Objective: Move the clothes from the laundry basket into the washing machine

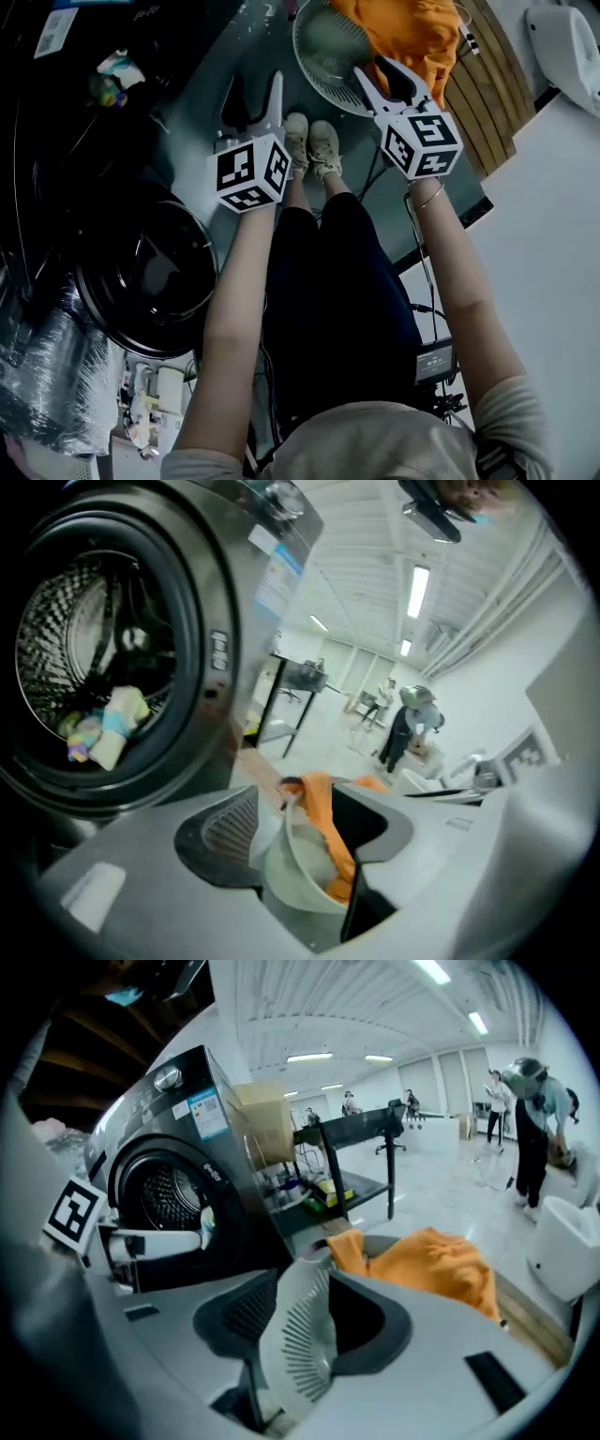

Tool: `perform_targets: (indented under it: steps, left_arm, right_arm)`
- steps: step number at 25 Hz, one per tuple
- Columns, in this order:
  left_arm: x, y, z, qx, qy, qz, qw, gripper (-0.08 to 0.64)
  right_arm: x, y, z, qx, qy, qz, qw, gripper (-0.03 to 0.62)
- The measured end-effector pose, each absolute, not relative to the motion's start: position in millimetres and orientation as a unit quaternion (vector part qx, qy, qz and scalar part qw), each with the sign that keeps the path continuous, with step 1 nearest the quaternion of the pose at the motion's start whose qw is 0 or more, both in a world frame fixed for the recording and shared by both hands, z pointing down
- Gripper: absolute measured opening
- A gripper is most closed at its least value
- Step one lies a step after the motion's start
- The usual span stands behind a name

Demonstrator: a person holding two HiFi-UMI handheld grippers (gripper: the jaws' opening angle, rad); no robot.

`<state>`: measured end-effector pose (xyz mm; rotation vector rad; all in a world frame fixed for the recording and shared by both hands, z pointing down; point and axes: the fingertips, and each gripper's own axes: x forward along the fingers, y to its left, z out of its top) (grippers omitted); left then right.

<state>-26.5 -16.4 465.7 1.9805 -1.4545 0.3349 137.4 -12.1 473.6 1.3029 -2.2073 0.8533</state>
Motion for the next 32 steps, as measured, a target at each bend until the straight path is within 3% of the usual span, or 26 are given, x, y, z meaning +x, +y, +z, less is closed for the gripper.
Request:
perform_targets:
  steps: [3, 7, 10, 14, 15, 17, 21, 24, 29, 32]
  left_arm:
    - [7.7, -3.2, 474.1, 0.772, -0.521, 0.14, 0.336, 0.239]
    - [43.7, 0.7, 487.8, 0.791, -0.494, 0.157, 0.327, 0.091]
    - [61.2, -1.1, 496.2, 0.8, -0.47, 0.158, 0.339, 0.017]
    - [74.7, -1.4, 506.9, 0.802, -0.439, 0.149, 0.378, 0.011]
    - [75.8, -1.4, 508.9, 0.803, -0.434, 0.148, 0.381, 0.011]
    - [81.1, 3.9, 511.8, 0.813, -0.409, 0.141, 0.391, 0.012]
    - [87.3, 13.1, 510.0, 0.838, -0.352, 0.13, 0.397, 0.018]
    - [79.8, 15.6, 497.9, 0.847, -0.345, 0.122, 0.386, 0.062]
    - [71.6, 23.4, 468.2, 0.876, -0.312, 0.12, 0.348, 0.313]
    - [71.8, 30.5, 444.2, 0.9, -0.288, 0.122, 0.304, 0.347]
  right_arm:
    - [200.5, -1.3, 498.1, 0.494, -0.769, 0.296, 0.278, 0.163]
    - [273.1, 12.9, 537.0, 0.539, -0.709, 0.304, 0.338, 0.163]
    - [301.9, 16.0, 564.4, 0.566, -0.672, 0.328, 0.348, 0.181]
    - [318.3, 18.8, 598.2, 0.579, -0.631, 0.362, 0.369, 0.204]
    - [319.4, 21.2, 605.1, 0.575, -0.623, 0.365, 0.384, 0.188]
    - [316.2, 26.4, 611.1, 0.56, -0.622, 0.367, 0.406, 0.021]
    - [283.1, 12.8, 583.4, 0.532, -0.685, 0.357, 0.346, 0.015]
    - [250.8, 8.4, 549.8, 0.491, -0.738, 0.338, 0.316, 0.015]
    - [196.5, 10.6, 485.2, 0.432, -0.803, 0.305, 0.275, 0.015]
    - [143.2, 20.1, 445.8, 0.37, -0.848, 0.291, 0.246, 0.015]
